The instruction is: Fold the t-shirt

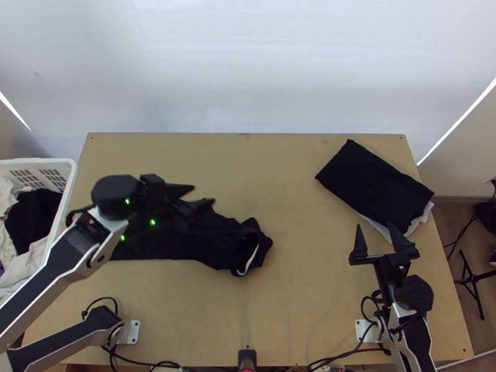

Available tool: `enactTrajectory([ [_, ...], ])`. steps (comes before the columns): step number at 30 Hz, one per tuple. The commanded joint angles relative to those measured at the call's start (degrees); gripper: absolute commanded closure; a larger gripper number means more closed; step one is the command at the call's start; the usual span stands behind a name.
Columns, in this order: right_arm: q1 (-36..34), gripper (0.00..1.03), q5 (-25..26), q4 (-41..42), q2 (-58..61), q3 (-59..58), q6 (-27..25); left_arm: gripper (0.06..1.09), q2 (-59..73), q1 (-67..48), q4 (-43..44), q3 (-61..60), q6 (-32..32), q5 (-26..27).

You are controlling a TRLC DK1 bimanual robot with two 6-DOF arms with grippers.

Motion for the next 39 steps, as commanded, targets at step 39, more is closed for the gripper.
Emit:
enactTrajectory([
  [39, 11.8, 0.04, -1.5, -2.5, 6.3, 7.1, 9.9, 0.10, -0.4, 52.6, -19.5, 3.9, 6.7, -11.1],
])
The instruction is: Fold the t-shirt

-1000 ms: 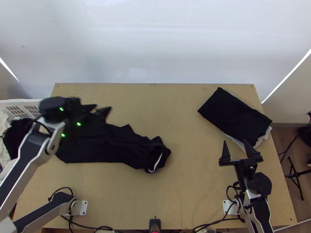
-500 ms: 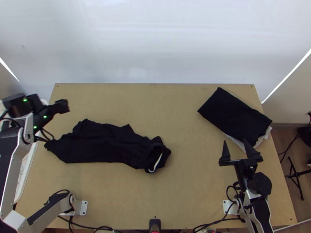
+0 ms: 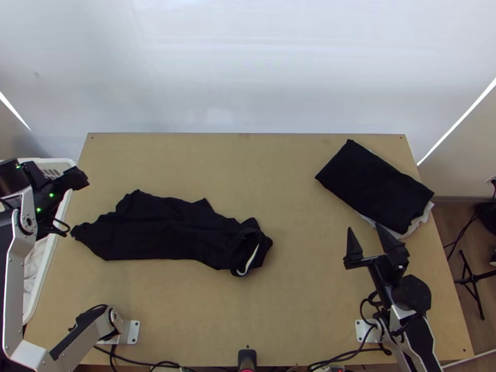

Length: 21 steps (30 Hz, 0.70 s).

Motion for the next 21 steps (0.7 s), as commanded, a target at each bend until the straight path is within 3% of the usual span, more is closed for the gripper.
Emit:
enactTrajectory([
  [1, 5.9, 0.04, -0.9, -1.0, 9.8, 8.1, 1.2, 0.10, -1.8, 0.3, -3.2, -1.1, 4.5, -0.3],
  [3, 6.9, 0.04, -2.0, -3.3, 20.6, 14.9, 2.5, 0.10, -2.2, 0.2, -3.6, -1.6, 5.2, -0.3],
  [9, 6.9, 0.04, -11.1, -20.3, 49.9, 40.3, 8.5, 0.10, -4.0, 0.2, -3.4, -3.2, 6.6, -0.3],
  [14, 9.7, 0.04, -13.4, -26.0, 62.0, 52.8, 11.2, 0.10, -4.7, 0.3, -3.4, -3.4, 6.5, -0.3],
  [15, 10.1, 0.04, -14.9, -27.2, 64.2, 54.6, 11.2, 0.10, -4.7, 0.3, -3.4, -3.5, 6.5, -0.3],
  [17, 10.8, 0.06, -18.8, -29.3, 69.4, 58.1, 16.1, 0.10, -4.7, 0.5, -3.4, -3.6, 6.6, -0.3],
  [19, 14.2, 0.06, -21.2, -36.6, 76.0, 64.1, 15.8, 0.10, -4.8, 0.5, -3.4, -3.6, 6.6, -0.3],
  [21, 15.4, 0.06, -27.7, -38.7, 79.6, 67.1, 17.8, 0.10, -4.8, 0.5, -3.4, -3.8, 6.7, -0.3],
])
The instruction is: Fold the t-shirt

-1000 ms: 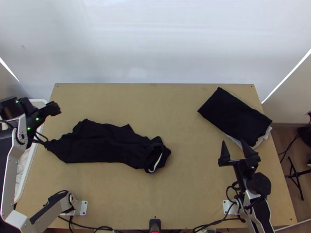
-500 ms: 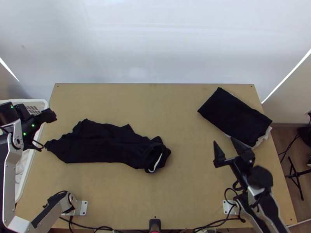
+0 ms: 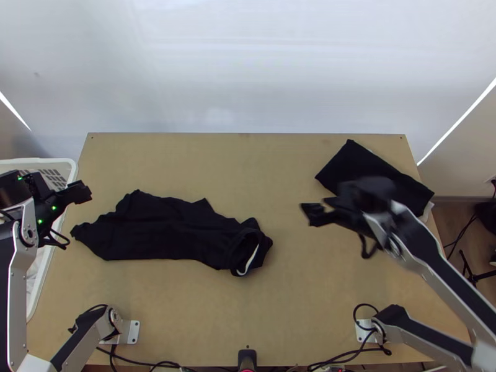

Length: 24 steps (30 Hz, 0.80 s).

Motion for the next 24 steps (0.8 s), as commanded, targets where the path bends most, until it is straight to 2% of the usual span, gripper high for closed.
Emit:
enactTrajectory([
  [1, 5.6, 0.06, -14.0, -12.2, 18.6, 16.3, 9.4, 0.10, -0.4, 0.1, -0.1, -0.5, 0.5, 0.0],
  [2, 5.7, 0.06, -17.0, -13.9, 20.4, 17.7, 10.7, 0.10, -0.4, 0.1, -0.1, -0.5, 0.7, 0.0],
  [4, 7.7, 0.06, -20.2, -15.8, 23.9, 20.2, 9.1, 0.10, -0.4, 0.2, 0.0, -0.4, 1.0, 0.0],
  [5, 8.9, 0.06, -20.5, -16.3, 25.1, 20.8, 6.2, 0.10, -0.4, 0.2, 0.1, -0.3, 1.1, 0.0],
  [8, 10.9, 0.06, -22.0, -20.6, 29.8, 23.0, 2.0, 0.10, -0.4, 0.5, 0.1, -0.4, 1.8, 0.0],
  [12, 13.1, 0.07, -22.6, -22.2, 33.2, 23.4, 0.5, 0.10, -0.3, 0.6, 0.3, -0.3, 1.9, 0.0],
  [17, 13.9, 0.24, -22.6, -22.2, 35.8, 23.3, 0.0, 0.10, -0.2, 0.9, 0.6, -0.3, 2.2, 0.0],
  [20, 13.9, 0.42, -22.5, -22.2, 36.8, 23.5, -1.4, 0.10, -0.2, 1.2, 0.6, -0.3, 2.5, 0.0],
  [22, 13.9, 0.71, -22.2, -20.2, 36.7, 22.9, -1.9, 0.10, -0.2, 1.3, 0.6, -0.3, 2.6, 0.0],
  [23, 13.8, 0.94, -22.2, -19.1, 36.2, 22.6, -2.1, 0.10, -0.2, 1.3, 0.6, -0.3, 2.9, 0.0],
  [24, 13.7, 1.00, -22.2, -18.9, 35.7, 22.2, -2.4, 0.10, -0.2, 1.3, 0.6, -0.2, 3.2, 0.0],
])
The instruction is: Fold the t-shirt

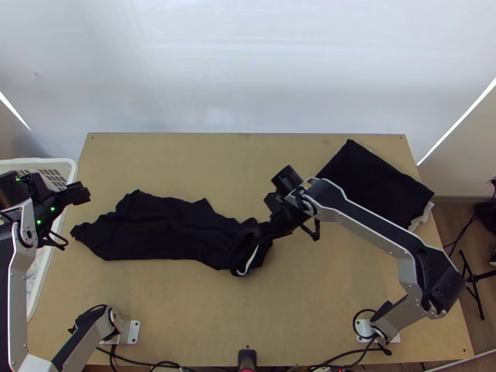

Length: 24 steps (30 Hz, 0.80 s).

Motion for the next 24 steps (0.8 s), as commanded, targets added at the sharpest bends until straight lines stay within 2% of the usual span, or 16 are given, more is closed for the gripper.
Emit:
enactTrajectory([
  [1, 0.5, 1.00, -0.1, 1.8, 0.4, -0.7, -1.9, 0.10, 0.0, 0.4, 0.1, 0.2, 0.9, 0.0],
  [3, 0.9, 1.00, -1.0, -1.3, -1.0, -1.0, -3.6, 0.10, 0.2, 0.3, 0.1, 0.5, 1.0, 0.0],
  [7, 3.7, 1.00, -3.6, -16.2, -4.7, -1.5, -14.1, 0.10, 0.8, 0.4, 0.3, 0.9, 1.2, 0.0],
  [11, 9.4, 1.00, -3.6, -18.1, -12.1, -9.4, -19.7, 0.10, 2.0, 0.3, 1.1, 0.8, 1.2, 0.0],
  [14, 13.9, 1.00, -3.7, -21.3, -13.1, -13.5, -23.4, 0.10, 3.2, 0.2, 2.3, 0.6, 1.2, 0.0],
  [15, 14.6, 0.96, -3.6, -22.5, -12.3, -14.5, -24.7, 0.10, 3.6, 0.0, 2.7, 0.7, 1.2, 0.1],
  [16, 14.9, 0.74, -3.6, -22.9, -11.1, -15.4, -25.0, 0.10, 4.0, -0.2, 3.2, 0.6, 1.1, 0.0],
  [18, 15.0, 0.07, -3.6, -25.1, -8.6, -15.6, -26.9, 0.10, 4.9, -0.8, 3.8, 1.0, 0.9, 0.1],
  [19, 14.8, 0.04, -3.6, -26.3, -8.0, -15.3, -28.9, 0.10, 5.3, -0.9, 3.9, 1.2, 0.8, 0.1],
  [24, 10.5, 0.04, -3.5, -23.1, -10.9, -11.1, -27.4, 0.10, 7.1, -1.4, 4.9, 1.9, 0.6, 0.0],
])
